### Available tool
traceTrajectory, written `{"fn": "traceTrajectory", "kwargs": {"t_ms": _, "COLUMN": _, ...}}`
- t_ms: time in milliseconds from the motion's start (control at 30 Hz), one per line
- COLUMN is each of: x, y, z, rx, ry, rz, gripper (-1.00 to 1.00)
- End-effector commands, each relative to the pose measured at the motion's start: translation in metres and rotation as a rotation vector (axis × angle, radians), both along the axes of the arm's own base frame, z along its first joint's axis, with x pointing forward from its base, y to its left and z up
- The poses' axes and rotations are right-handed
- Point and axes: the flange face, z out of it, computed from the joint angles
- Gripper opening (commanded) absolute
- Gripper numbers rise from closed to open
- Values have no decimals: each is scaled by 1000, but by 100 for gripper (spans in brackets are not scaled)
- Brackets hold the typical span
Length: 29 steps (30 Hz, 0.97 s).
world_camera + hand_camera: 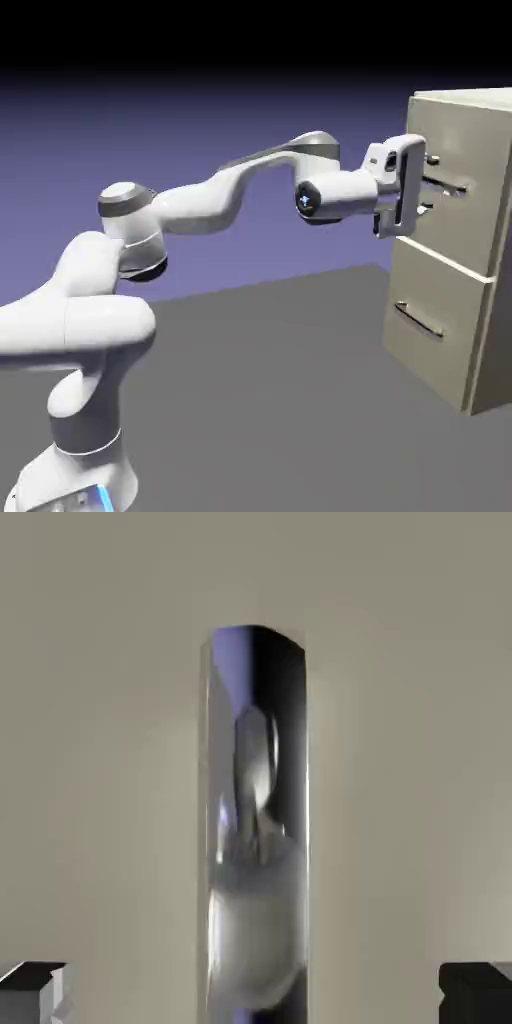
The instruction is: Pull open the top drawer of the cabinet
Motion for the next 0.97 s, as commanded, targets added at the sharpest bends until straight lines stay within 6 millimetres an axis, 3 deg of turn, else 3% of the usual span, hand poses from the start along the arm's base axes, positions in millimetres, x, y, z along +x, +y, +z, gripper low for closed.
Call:
{"fn": "traceTrajectory", "kwargs": {"t_ms": 0, "x": 0, "y": 0, "z": 0, "rx": 0, "ry": 0, "rz": 0, "gripper": -100}}
{"fn": "traceTrajectory", "kwargs": {"t_ms": 333, "x": -100, "y": 0, "z": 0, "rx": 0, "ry": 0, "rz": 0, "gripper": -100}}
{"fn": "traceTrajectory", "kwargs": {"t_ms": 767, "x": -253, "y": 0, "z": 0, "rx": 0, "ry": 0, "rz": 0, "gripper": -100}}
{"fn": "traceTrajectory", "kwargs": {"t_ms": 800, "x": -255, "y": 0, "z": 0, "rx": 0, "ry": 0, "rz": 0, "gripper": -100}}
{"fn": "traceTrajectory", "kwargs": {"t_ms": 833, "x": -255, "y": 0, "z": 0, "rx": 0, "ry": 0, "rz": 0, "gripper": 100}}
{"fn": "traceTrajectory", "kwargs": {"t_ms": 867, "x": -255, "y": 0, "z": 0, "rx": 0, "ry": 0, "rz": 0, "gripper": 100}}
{"fn": "traceTrajectory", "kwargs": {"t_ms": 933, "x": -276, "y": 1, "z": 1, "rx": -1, "ry": 0, "rz": -1, "gripper": 100}}
